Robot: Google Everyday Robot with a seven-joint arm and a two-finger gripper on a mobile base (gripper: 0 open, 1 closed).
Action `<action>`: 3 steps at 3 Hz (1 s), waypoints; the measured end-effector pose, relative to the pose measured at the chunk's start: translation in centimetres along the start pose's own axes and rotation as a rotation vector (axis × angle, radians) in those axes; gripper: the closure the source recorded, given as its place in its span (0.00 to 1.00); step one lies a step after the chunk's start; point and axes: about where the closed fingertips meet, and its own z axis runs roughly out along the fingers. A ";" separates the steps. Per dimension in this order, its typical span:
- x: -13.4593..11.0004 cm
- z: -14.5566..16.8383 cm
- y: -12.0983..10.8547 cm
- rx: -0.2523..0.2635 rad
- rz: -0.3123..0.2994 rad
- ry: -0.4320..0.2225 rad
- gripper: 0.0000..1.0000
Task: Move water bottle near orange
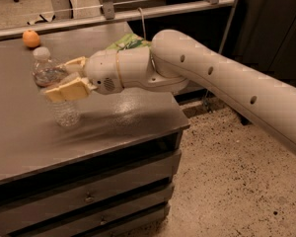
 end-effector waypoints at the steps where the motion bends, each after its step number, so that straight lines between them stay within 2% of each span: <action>1: -0.1 0.2 -2.8 0.011 -0.065 -0.012 1.00; 2: -1.6 -0.1 -8.0 0.021 -0.140 -0.013 1.00; 3: -1.9 0.3 -12.9 0.017 -0.166 0.011 1.00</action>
Offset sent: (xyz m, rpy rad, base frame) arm 0.1749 -0.0139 0.0869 0.0656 -0.2925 -0.0627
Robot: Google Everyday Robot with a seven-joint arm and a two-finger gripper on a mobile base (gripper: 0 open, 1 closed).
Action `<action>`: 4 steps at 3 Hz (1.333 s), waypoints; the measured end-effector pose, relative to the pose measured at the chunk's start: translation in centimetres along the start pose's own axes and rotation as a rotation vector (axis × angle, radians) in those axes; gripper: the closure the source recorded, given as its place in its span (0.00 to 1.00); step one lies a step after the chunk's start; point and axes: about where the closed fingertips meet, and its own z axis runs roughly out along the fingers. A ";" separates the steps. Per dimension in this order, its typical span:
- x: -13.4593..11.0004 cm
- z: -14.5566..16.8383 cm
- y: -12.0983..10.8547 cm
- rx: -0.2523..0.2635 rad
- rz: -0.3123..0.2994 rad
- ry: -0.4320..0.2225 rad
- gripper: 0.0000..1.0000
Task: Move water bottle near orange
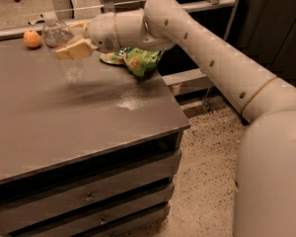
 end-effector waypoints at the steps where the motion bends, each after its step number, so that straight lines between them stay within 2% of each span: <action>1: 0.4 1.7 -4.5 -0.005 0.003 0.015 1.00; 2: -1.2 3.5 -8.7 0.032 -0.004 -0.040 1.00; 3: -3.7 5.0 -12.5 0.093 -0.016 -0.134 1.00; 4: -4.7 6.3 -14.7 0.150 -0.028 -0.122 1.00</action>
Offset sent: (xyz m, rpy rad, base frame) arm 0.1598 0.0456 0.1008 0.1956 -0.0824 -0.1182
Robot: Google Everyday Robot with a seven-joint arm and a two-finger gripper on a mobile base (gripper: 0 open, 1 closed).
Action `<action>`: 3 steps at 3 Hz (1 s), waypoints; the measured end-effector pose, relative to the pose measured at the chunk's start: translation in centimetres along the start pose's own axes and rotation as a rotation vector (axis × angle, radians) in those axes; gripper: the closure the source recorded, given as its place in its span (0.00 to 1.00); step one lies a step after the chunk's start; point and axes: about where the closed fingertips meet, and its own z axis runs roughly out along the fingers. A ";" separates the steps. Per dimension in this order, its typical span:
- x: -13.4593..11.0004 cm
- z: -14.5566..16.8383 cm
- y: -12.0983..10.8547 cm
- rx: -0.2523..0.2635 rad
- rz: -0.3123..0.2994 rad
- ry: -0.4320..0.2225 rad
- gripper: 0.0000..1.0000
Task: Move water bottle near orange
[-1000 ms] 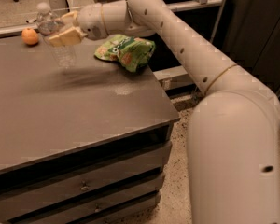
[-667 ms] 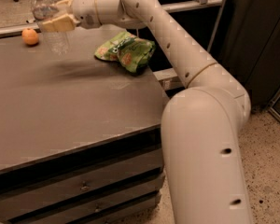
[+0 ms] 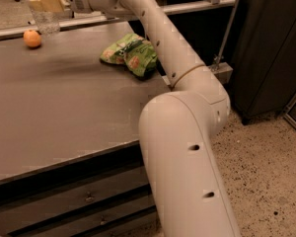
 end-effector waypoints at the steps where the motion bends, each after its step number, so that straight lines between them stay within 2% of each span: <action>1: 0.8 0.7 -0.9 0.036 0.005 0.051 1.00; 2: 2.1 1.0 -1.4 0.063 0.023 0.074 1.00; 3: 3.7 2.0 -1.9 0.089 0.059 0.044 1.00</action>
Offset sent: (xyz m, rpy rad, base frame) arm 0.0310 0.0037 -0.0309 -0.0661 0.0525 -0.1337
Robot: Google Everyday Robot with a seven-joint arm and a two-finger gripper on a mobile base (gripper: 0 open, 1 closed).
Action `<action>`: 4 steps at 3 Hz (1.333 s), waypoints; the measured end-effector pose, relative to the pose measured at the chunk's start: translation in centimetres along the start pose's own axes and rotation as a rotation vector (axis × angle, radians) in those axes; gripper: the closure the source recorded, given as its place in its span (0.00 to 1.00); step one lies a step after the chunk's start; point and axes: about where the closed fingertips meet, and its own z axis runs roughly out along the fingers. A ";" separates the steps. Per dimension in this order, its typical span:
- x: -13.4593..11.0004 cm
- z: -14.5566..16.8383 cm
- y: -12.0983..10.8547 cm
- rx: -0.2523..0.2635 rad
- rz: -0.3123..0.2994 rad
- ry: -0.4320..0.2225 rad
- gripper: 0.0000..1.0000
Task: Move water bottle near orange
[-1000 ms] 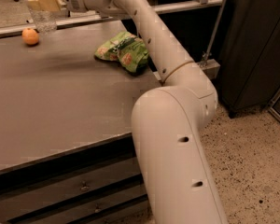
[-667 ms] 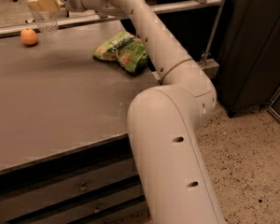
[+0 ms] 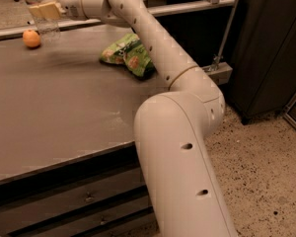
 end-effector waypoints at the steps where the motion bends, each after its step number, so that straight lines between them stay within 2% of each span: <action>1: 1.6 1.3 -0.2 0.014 0.035 -0.011 1.00; 3: 4.4 2.6 -0.3 0.026 0.085 0.028 1.00; 4: 5.7 3.7 -1.2 0.022 0.114 0.062 1.00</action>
Offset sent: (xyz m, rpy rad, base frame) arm 0.0234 0.0170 -0.0520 -0.0060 0.1058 -0.0552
